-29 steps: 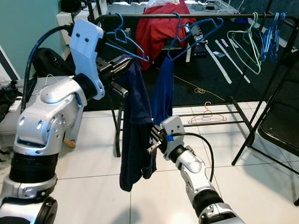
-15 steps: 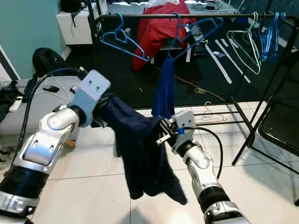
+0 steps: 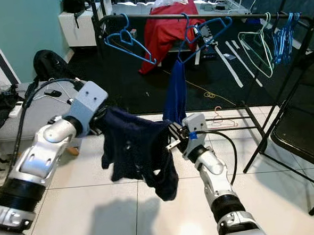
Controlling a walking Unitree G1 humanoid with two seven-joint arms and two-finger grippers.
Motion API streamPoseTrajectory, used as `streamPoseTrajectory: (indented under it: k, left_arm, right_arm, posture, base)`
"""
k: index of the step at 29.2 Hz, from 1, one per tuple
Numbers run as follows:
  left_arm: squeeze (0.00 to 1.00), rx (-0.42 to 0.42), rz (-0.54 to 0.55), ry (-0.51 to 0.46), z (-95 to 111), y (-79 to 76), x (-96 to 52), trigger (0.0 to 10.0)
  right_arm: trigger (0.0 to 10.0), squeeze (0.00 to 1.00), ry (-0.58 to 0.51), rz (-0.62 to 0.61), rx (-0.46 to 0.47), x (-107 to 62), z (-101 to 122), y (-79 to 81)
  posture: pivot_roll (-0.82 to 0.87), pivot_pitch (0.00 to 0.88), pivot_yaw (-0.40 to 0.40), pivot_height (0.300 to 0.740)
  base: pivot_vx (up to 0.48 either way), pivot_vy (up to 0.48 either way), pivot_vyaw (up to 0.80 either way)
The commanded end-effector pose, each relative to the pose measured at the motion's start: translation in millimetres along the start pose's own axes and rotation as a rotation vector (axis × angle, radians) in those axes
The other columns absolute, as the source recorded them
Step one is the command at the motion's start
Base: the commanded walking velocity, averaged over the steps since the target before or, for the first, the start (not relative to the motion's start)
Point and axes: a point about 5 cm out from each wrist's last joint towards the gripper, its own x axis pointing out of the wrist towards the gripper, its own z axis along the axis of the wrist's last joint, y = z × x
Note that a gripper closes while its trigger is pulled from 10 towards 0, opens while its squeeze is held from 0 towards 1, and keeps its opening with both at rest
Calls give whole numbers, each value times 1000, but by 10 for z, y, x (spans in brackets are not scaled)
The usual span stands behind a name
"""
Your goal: Hang hanger
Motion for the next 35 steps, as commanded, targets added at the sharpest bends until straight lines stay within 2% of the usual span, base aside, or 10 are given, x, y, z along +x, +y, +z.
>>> streamPoseTrajectory:
  k: [1, 2, 3, 13, 16, 18, 24, 30, 31, 35]
  left_arm:
    - [1000, 12, -6, 30, -127, 26, -43, 10000]
    - [745, 6, -19, 19, -169, 16, -62, 10000]
    - [0, 1, -30, 11, -198, 1, -78, 10000]
    - [0, -49, -196, -42, -238, -229, -182, 10000]
    - [0, -117, -331, -78, -236, -435, -249, 10000]
    - [0, -117, -331, -78, -236, -435, -249, 10000]
    - [0, -225, -505, -105, -129, -739, -324, 10000]
    - [0, -354, -465, -156, 114, -822, -277, 10000]
    - [1000, -408, -443, -168, 145, -839, -258, 10000]
    - [1000, -458, -444, -183, 185, -887, -255, 10000]
  right_arm:
    - [0, 0, -6, 10, -12, 8, 45, -26]
    - [0, 0, -10, 10, -17, 19, 84, -65]
    - [0, 0, -15, 11, -20, 30, 119, -92]
    - [0, 0, 5, 123, -37, 87, 258, -157]
    - [0, 0, 87, 342, -49, 54, 351, -167]
    - [0, 0, 87, 342, -49, 54, 351, -167]
    - [0, 0, 289, 620, -110, -91, 364, -159]
    - [0, 0, 340, 698, -115, -47, 433, -171]
    - [0, 0, 338, 685, -124, -12, 458, -179]
    - [0, 0, 338, 658, -139, 45, 498, -197]
  posture:
    - [-30, 49, -33, 740]
    - [-30, 49, -34, 740]
    - [-30, 49, -34, 740]
    - [-37, 49, -33, 740]
    - [-49, 49, -34, 740]
    - [-49, 49, -34, 740]
    - [-73, 53, -31, 740]
    - [-77, 56, -52, 740]
    - [-80, 60, -61, 740]
    - [-82, 61, -67, 740]
  base:
    - [0, 0, 0]
    - [0, 0, 0]
    - [0, 0, 0]
    - [0, 0, 0]
    - [0, 0, 0]
    - [0, 0, 0]
    - [0, 0, 0]
    - [0, 0, 0]
    - [0, 0, 0]
    - [0, 0, 0]
